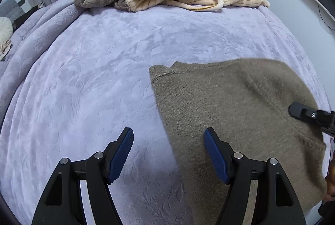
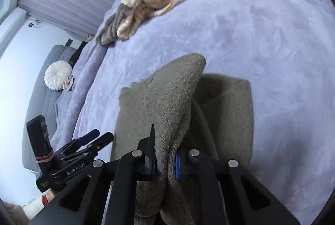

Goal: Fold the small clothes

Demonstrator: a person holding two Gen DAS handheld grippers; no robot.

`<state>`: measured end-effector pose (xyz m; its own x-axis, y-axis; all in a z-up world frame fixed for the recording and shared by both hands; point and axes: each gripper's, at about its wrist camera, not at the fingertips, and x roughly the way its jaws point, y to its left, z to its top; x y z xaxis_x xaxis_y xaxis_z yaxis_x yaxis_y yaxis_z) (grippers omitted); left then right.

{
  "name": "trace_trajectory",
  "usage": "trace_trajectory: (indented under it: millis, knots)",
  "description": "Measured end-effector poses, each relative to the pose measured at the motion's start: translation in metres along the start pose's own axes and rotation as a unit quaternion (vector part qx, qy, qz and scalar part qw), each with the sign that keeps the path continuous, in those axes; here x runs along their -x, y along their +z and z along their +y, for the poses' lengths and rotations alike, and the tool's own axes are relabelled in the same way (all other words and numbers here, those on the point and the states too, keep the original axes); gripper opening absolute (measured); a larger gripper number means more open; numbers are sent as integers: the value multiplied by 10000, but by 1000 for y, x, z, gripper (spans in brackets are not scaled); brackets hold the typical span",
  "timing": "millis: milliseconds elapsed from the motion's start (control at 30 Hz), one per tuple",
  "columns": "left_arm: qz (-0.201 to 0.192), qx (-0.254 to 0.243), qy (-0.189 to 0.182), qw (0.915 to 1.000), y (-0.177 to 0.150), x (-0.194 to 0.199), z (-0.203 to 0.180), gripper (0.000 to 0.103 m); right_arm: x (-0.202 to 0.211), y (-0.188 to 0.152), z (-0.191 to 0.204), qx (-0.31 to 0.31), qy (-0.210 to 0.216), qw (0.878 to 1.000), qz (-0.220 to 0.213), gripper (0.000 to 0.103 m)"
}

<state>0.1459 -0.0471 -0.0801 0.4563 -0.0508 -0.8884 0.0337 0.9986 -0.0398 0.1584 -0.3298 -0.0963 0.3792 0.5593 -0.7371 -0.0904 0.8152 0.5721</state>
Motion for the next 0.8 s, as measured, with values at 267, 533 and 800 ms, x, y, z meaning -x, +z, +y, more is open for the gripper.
trace_trajectory:
  millis: [267,533,800]
  knots:
    - [-73,-952,483,9943,-16,-25,-41,82,-31,-8,-67,-1090,-241,9934,248,27]
    - [142,-775,152,9968,-15,-2,-22,82,19,-20,-53,-956,-1071,9896,-4,28]
    - [408,-529,-556,9962,-32,19,-29,82,58,-43,2,-480,-37,9988,-112,21]
